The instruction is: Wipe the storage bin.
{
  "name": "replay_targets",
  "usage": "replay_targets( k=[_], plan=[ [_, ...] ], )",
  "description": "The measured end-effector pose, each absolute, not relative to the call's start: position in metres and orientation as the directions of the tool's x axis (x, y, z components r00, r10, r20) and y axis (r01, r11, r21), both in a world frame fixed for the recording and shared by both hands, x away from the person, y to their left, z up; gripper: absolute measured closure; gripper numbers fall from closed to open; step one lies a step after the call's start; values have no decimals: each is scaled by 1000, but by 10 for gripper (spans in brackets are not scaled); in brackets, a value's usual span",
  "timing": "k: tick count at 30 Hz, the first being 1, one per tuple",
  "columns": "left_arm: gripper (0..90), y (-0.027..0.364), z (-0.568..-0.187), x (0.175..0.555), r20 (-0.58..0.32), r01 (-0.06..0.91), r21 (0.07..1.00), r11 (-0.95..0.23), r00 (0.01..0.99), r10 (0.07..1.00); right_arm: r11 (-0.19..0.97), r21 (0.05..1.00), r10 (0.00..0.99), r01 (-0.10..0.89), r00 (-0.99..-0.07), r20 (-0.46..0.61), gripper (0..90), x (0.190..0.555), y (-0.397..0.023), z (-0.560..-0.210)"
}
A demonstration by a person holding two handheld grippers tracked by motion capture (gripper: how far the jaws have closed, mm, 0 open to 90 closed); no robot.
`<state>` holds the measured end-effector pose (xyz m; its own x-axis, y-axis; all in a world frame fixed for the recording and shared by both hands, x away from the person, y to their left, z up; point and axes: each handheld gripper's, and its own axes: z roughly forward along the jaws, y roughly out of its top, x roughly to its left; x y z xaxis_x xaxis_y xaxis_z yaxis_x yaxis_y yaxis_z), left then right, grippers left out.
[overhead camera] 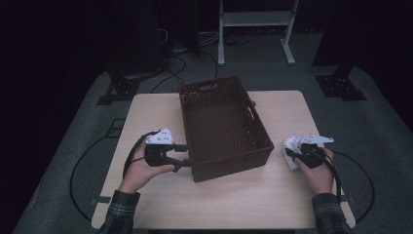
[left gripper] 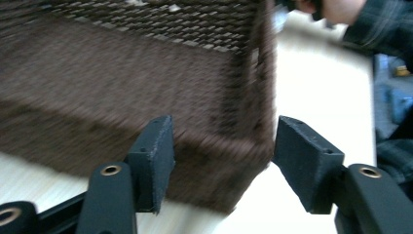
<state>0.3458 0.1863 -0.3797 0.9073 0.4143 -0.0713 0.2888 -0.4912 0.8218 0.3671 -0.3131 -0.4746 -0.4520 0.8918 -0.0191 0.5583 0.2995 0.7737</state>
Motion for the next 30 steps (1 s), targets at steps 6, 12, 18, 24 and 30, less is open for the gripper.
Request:
replay_targets(
  k=[6,12,18,24,30],
  plan=[
    [304,211,-396,341,-59,340,790,-510,870,489,318,767,889,558,-456,-37,696,370,-311,-477],
    [267,229,-420,338,-54,395,759,-517,831,554,312,768,891,560,-454,-31,629,370,-311,-478],
    [249,243,-442,339,-55,440,739,-510,794,606,302,784,894,542,-448,-35,478,367,-312,-473],
    [245,252,-459,341,-49,477,727,-494,753,656,292,808,889,512,-457,-31,422,359,-311,-459],
    [230,253,-471,345,-30,499,698,-513,737,675,288,832,889,473,-456,-49,422,351,-309,-445]
  ],
)
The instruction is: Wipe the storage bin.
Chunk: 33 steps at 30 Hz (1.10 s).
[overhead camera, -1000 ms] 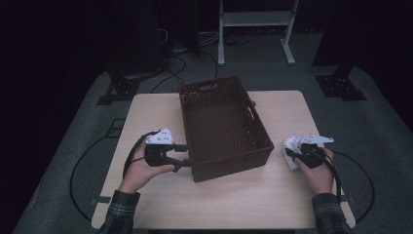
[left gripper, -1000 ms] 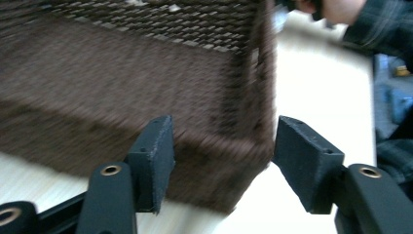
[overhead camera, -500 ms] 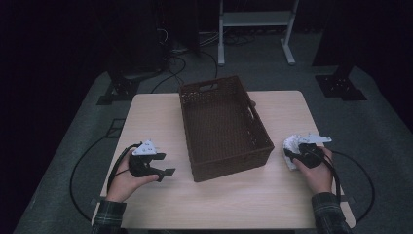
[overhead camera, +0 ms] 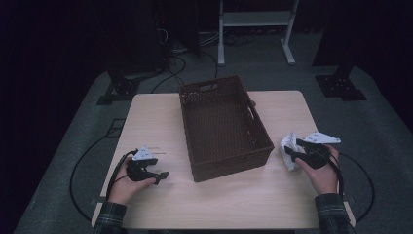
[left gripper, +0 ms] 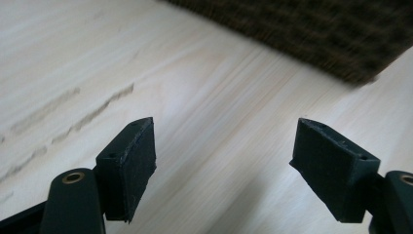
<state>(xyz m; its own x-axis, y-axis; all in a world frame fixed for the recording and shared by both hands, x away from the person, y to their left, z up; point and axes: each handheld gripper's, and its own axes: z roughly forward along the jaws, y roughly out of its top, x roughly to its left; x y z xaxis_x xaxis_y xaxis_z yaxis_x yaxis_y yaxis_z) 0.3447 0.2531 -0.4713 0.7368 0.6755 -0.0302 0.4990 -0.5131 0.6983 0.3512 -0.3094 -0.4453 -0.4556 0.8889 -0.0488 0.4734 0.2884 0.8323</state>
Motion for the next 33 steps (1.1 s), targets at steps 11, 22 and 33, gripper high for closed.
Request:
replay_targets(
  k=[11,22,33],
  plan=[
    [191,256,-487,347,-15,532,664,-525,711,703,265,867,876,423,-482,-33,703,340,-306,-424],
    [77,259,-495,347,16,503,695,-514,704,710,300,851,816,432,-577,5,898,342,-288,-421],
    [15,261,-499,346,17,489,718,-495,699,715,325,847,768,422,-640,24,899,348,-272,-423]
  ],
)
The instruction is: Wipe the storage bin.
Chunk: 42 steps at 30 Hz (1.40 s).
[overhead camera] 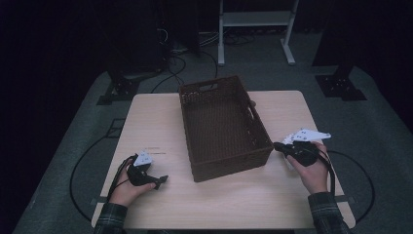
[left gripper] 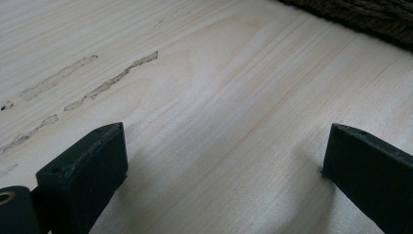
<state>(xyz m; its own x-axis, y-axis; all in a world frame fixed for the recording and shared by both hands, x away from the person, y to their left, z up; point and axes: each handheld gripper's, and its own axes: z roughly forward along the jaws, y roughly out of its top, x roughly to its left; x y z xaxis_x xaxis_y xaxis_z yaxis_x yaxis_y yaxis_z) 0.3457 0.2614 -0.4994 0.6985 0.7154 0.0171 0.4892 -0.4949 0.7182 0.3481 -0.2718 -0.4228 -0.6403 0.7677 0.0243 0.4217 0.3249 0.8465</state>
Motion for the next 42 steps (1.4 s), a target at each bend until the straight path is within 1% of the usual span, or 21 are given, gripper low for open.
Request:
replay_targets(
  k=[6,14,26,38,42],
  plan=[
    [14,261,-499,346,17,490,719,-494,698,716,321,848,738,421,-673,54,898,347,-267,-424],
    [11,261,-500,346,16,491,718,-494,698,716,380,837,699,393,-715,19,898,339,-250,-422],
    [8,261,-500,347,16,490,717,-496,700,714,422,831,642,363,-766,9,898,327,-230,-419],
    [9,261,-500,347,16,490,717,-496,700,714,459,823,604,336,-797,-11,898,322,-217,-417],
    [9,261,-500,347,14,491,717,-494,699,715,442,825,625,353,-781,-1,897,323,-221,-417]
  ],
)
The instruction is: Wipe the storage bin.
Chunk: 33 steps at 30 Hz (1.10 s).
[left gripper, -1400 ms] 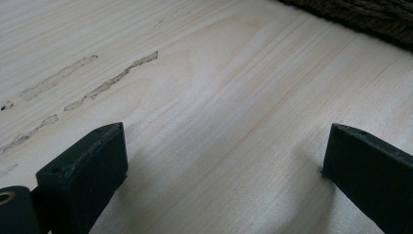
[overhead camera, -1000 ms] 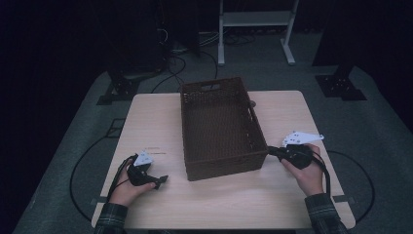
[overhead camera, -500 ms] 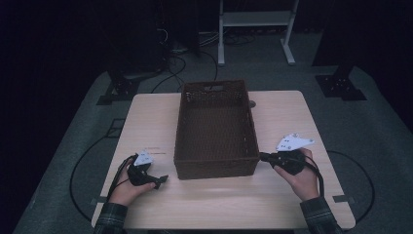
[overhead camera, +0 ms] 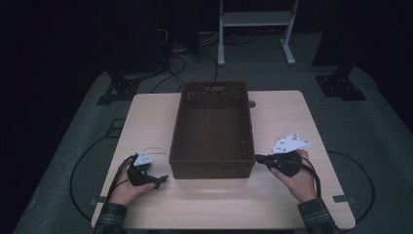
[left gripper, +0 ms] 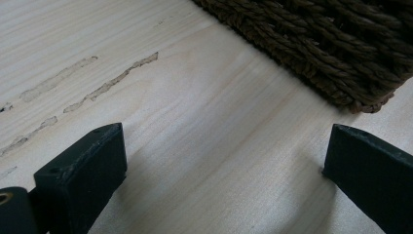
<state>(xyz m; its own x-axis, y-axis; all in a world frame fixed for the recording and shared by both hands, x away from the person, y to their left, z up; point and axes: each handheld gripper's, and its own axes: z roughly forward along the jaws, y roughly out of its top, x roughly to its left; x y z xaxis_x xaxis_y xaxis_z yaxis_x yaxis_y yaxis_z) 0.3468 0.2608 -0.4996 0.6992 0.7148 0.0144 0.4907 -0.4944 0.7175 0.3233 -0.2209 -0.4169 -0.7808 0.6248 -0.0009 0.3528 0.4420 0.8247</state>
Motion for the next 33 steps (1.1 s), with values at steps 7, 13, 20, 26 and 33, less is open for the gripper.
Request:
replay_targets(
  k=[7,13,20,26,33],
  plan=[
    [9,261,-500,347,15,489,717,-496,702,712,405,823,692,399,-722,10,797,323,-237,-421],
    [9,261,-500,347,14,489,717,-496,702,712,384,818,736,428,-677,8,608,317,-248,-434],
    [9,261,-500,347,14,489,718,-496,702,712,374,815,760,442,-650,3,440,310,-252,-446],
    [9,261,-500,347,14,489,718,-496,702,712,395,790,757,470,-653,10,339,305,-251,-459],
    [9,261,-500,347,14,489,718,-496,702,712,430,745,751,510,-660,18,299,308,-248,-474]
  ],
)
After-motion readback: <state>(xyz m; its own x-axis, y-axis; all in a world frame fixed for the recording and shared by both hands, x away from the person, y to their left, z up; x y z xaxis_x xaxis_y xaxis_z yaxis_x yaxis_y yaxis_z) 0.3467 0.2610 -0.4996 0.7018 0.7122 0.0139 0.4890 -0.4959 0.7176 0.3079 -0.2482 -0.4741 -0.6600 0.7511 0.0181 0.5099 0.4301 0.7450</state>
